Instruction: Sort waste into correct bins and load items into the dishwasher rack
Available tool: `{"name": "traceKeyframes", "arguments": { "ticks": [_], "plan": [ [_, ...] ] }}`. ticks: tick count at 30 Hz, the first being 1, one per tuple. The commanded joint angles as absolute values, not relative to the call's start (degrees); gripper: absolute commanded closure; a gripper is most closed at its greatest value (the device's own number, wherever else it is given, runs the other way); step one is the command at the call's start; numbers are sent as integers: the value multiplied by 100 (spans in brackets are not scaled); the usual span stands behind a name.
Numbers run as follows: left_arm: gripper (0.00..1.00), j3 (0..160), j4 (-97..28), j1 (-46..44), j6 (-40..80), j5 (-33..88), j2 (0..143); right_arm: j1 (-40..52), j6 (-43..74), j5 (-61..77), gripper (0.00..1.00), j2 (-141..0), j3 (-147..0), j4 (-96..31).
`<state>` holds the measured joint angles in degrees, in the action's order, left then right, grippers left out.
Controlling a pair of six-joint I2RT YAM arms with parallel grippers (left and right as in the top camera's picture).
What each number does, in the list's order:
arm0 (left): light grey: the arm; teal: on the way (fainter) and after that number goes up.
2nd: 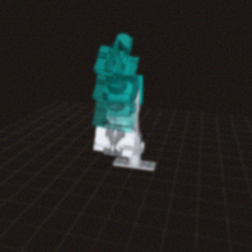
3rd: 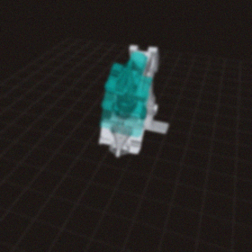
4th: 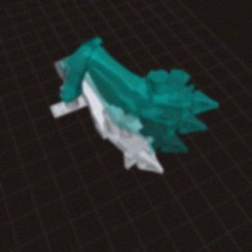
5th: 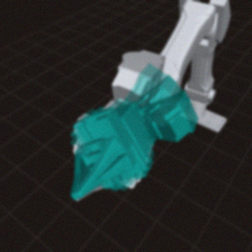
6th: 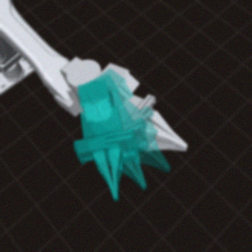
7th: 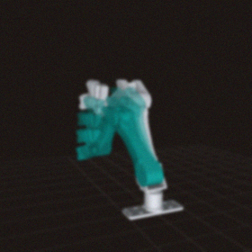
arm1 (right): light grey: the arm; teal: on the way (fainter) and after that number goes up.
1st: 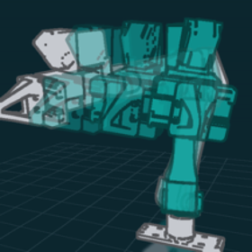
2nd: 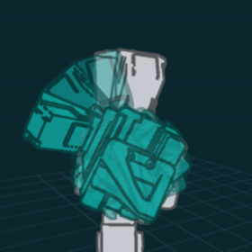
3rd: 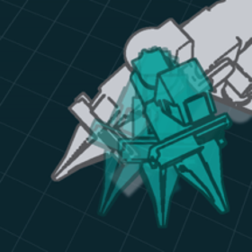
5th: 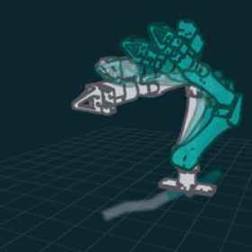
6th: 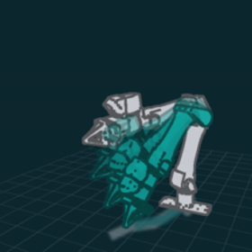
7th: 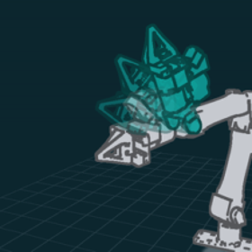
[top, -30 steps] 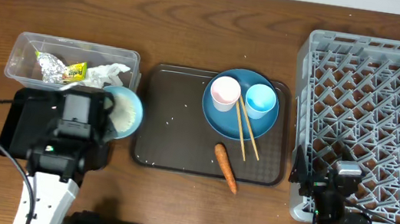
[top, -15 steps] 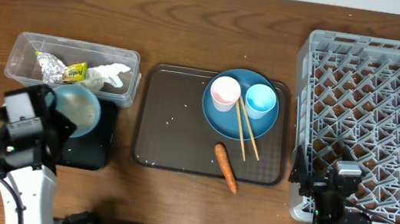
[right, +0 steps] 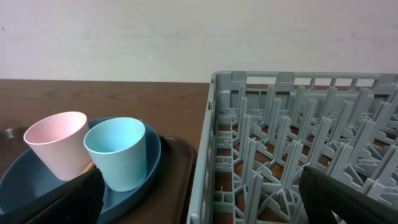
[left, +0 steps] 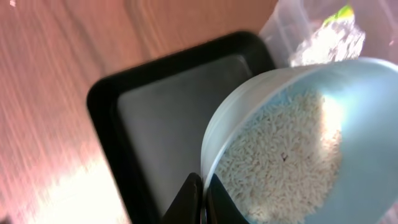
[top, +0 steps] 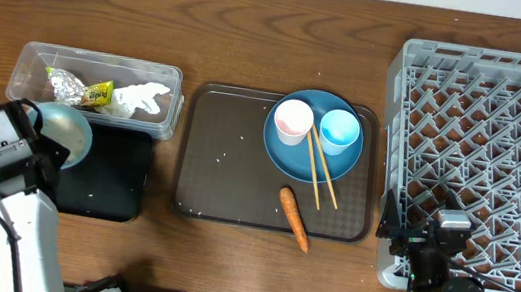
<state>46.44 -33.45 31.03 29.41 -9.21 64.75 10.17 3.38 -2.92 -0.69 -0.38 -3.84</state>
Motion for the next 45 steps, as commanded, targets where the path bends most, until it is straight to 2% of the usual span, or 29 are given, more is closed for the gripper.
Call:
{"name": "traceKeyframes", "arguments": {
  "ticks": [1, 15, 29, 45],
  "plan": [
    [94, 4803, -3166, 3127, 2482, -1345, 6543, 928, 272, -274, 1, -38, -32, -408],
    [94, 4799, -3336, 3127, 2477, -1570, 6549, 928, 272, -274, 1, -38, -32, -408],
    [94, 4698, -3964, 3127, 3634, -1514, 6558, 928, 272, -274, 1, -38, -32, -408],
    [94, 4700, -4351, 2991, 2646, 1780, 6521, 928, 272, -274, 1, -38, -32, -408]
  ]
}}
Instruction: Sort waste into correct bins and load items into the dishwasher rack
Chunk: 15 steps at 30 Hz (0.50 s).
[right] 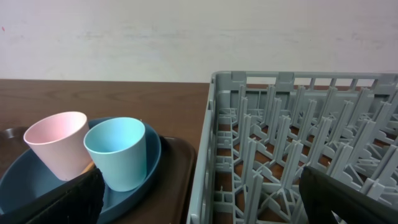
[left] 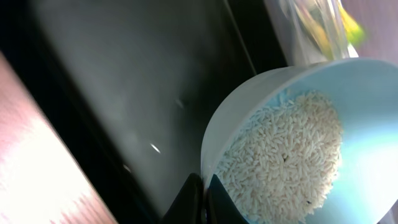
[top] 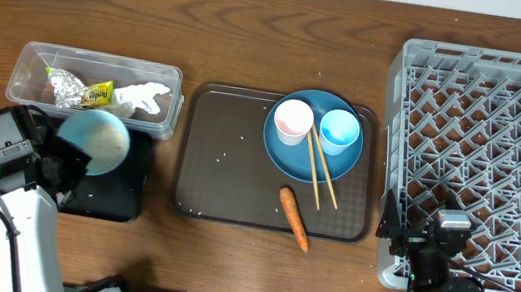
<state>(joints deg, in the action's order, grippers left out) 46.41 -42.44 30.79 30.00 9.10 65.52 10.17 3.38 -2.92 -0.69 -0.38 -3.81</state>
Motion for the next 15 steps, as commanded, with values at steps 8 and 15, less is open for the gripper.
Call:
{"name": "traceKeyframes", "arguments": {
  "ticks": [8, 15],
  "plan": [
    [94, 4700, -4842, 1953, 2355, 1900, 6521, 928, 272, -274, 1, -38, -32, -408],
    [94, 4700, -4792, 779, 2359, 1876, 6528, 928, 272, -274, 1, -38, -32, -408]
  ]
}}
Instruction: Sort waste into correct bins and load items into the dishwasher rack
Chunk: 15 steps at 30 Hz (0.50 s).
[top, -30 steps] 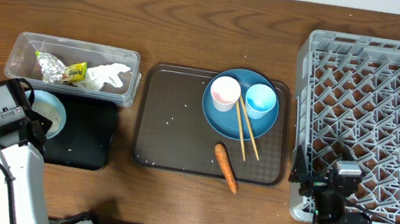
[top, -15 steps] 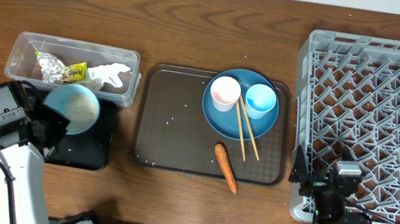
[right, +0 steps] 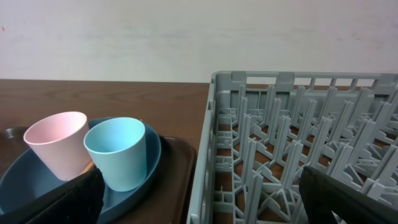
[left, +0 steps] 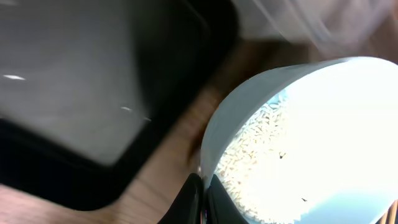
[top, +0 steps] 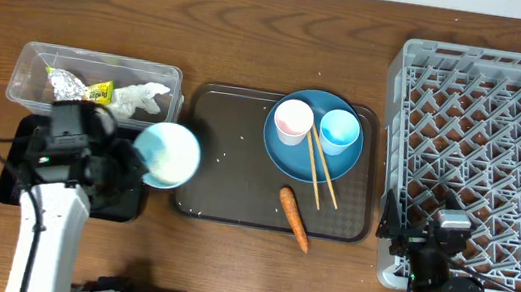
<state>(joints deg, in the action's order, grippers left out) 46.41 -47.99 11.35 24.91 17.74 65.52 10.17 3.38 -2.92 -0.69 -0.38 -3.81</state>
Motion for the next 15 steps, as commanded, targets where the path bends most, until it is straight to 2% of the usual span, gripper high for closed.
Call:
{"name": "traceKeyframes", "arguments": {
  "ticks": [1, 10, 15],
  "plan": [
    [94, 4700, -4790, 602, 2364, 1859, 6528, 928, 272, -274, 1, -38, -32, -408],
    [94, 4670, -4727, -845, 2615, 1076, 6720, 928, 272, -274, 1, -38, -32, -408],
    [94, 4670, -4392, -1334, 2622, 1037, 7032, 928, 272, -274, 1, -38, -32, -408]
  ]
}}
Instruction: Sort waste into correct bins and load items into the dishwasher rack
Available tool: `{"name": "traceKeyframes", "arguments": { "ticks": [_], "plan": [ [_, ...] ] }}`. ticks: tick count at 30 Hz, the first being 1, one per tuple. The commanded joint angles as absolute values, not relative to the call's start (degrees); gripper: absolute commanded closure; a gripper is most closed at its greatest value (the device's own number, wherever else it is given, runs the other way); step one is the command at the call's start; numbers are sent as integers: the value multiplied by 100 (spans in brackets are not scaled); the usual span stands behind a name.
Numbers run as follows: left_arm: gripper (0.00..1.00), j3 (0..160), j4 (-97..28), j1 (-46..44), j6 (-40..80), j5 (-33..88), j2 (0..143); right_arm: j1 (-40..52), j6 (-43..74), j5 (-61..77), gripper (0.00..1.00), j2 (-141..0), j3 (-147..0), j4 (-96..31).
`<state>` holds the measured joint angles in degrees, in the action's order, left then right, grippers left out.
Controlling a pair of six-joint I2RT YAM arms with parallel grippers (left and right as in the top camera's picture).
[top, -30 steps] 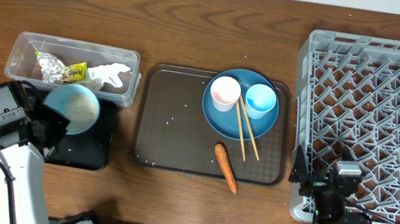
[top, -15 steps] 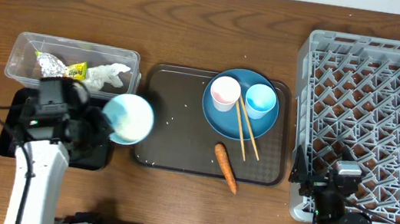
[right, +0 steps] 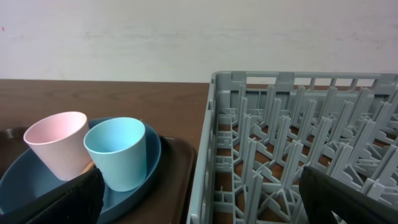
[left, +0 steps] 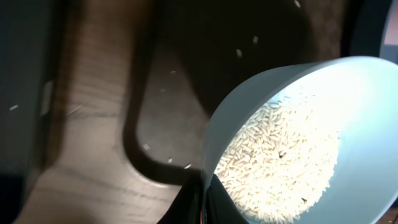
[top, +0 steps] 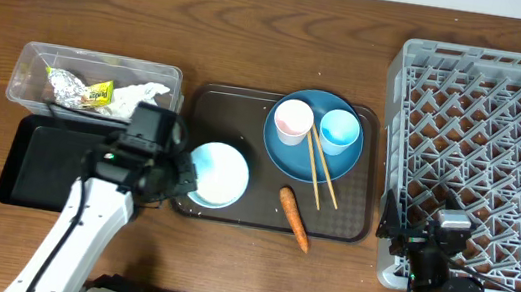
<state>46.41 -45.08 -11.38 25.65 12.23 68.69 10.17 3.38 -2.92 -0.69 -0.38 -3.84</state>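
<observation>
A pale blue bowl (top: pixel 218 174) with white rice (left: pixel 280 162) in it hangs over the left part of the brown tray (top: pixel 235 112). My left gripper (top: pixel 182 178) is shut on the bowl's left rim, its dark fingers (left: pixel 198 198) pinching the edge. On the tray's right part a blue plate (top: pixel 279 159) carries a pink cup (top: pixel 293 120), a blue cup (top: pixel 339 129) and chopsticks (top: pixel 321 171). A carrot (top: pixel 294 218) lies at the tray's front. My right gripper (top: pixel 437 240) stands open at the near left corner of the grey rack (top: pixel 487 146), holding nothing.
A black bin (top: pixel 46 163) lies left of the tray, with a clear bin (top: pixel 96 91) of wrappers behind it. Loose rice grains dot the tray (left: pixel 186 93). The right wrist view shows both cups (right: pixel 117 152) and the rack wall (right: pixel 211 143).
My left gripper has moved right with the bowl, from over the gap between the black bin and the tray to over the tray's left part. The right arm has not moved.
My left gripper held the rice bowl at the black bin's far left corner. Then the bowl was over the bin, then at the bin's right edge, and now it is over the tray. Rice is still in the bowl. The right gripper stayed open by the rack.
</observation>
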Motion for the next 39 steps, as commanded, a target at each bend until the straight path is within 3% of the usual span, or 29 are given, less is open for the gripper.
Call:
{"name": "traceKeyframes", "arguments": {
  "ticks": [1, 15, 19, 26, 33, 39],
  "plan": [
    [94, 4670, -4307, -1400, 2624, 1024, 7122, 928, 272, -274, 1, -38, -32, -408],
    [93, 4668, -4145, -1638, 2877, 336, 8313, 928, 272, -274, 1, -38, -32, -408],
    [64, 4685, -4130, -1636, 2786, 333, 8313, 928, 272, -274, 1, -38, -32, -408],
    [42, 5306, -4372, -1632, 2617, 336, 7828, 928, 272, -274, 1, -38, -32, -408],
    [38, 5559, -4589, -1837, 2687, 919, 7122, 928, 272, -274, 1, -38, -32, -408],
    [38, 5557, -4576, -2526, 2683, 978, 7146, 928, 272, -274, 1, -38, -32, -408]
  ]
}}
